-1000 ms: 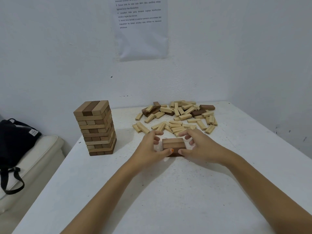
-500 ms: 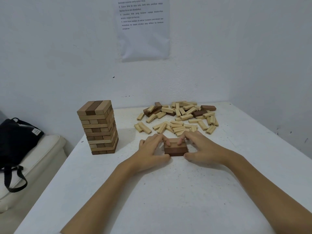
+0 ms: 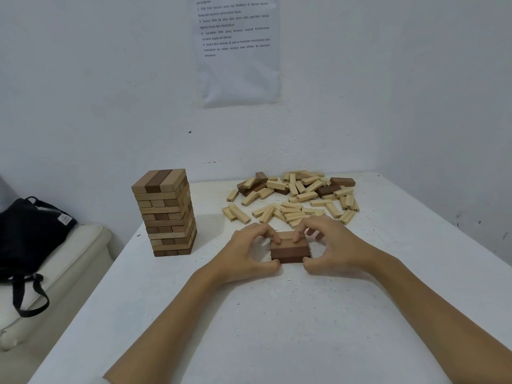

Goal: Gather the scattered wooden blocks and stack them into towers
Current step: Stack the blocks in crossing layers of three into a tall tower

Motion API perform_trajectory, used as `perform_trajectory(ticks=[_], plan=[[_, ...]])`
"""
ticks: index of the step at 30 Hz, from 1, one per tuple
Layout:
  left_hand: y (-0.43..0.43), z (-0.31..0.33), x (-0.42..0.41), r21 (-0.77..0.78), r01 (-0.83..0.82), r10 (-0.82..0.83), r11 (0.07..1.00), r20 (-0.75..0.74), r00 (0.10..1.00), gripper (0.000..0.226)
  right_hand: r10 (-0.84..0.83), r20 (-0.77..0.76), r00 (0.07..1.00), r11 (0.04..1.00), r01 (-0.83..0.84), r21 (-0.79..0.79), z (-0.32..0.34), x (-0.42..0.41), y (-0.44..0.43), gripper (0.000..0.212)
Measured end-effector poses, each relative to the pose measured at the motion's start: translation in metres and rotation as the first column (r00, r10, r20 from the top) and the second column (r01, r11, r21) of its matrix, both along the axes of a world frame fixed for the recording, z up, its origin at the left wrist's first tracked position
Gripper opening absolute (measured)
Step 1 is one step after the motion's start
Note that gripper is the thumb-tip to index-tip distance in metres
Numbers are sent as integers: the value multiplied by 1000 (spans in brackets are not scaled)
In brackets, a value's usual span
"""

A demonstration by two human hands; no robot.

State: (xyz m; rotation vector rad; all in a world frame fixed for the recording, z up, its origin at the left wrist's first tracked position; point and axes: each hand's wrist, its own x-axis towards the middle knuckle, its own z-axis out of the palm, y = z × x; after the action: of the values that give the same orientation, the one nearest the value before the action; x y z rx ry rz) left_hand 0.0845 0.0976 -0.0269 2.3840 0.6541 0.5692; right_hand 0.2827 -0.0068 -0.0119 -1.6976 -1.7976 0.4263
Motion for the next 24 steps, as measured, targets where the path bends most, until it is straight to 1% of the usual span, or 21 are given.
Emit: perform_trajectory(ticks=[6, 12, 15, 19, 22, 24], plan=[[-7, 10, -2, -23, -6, 8, 1000, 114, 993, 32, 41, -34, 999, 999, -40, 28, 12, 5, -2, 32], [-14, 33, -5, 0, -9, 9, 1000, 260, 966, 33, 103, -99, 990, 989, -91, 118, 39, 7, -6, 34], [-19, 46, -12, 19, -27, 20, 999, 304, 953, 30, 151, -76, 986, 978, -138, 155, 58, 2, -3, 36], [-21, 74, -30, 92, -79, 46, 993, 314, 948, 33, 185, -39, 982, 967, -175, 183, 86, -12, 5, 36], [-18, 102, -50, 198, -97, 42, 975, 267, 963, 34, 227, -4, 974, 948, -220, 230, 106, -26, 14, 36], [-14, 120, -65, 241, -113, 52, 964, 248, 967, 36, 254, -10, 967, 934, -242, 263, 117, -37, 21, 34]])
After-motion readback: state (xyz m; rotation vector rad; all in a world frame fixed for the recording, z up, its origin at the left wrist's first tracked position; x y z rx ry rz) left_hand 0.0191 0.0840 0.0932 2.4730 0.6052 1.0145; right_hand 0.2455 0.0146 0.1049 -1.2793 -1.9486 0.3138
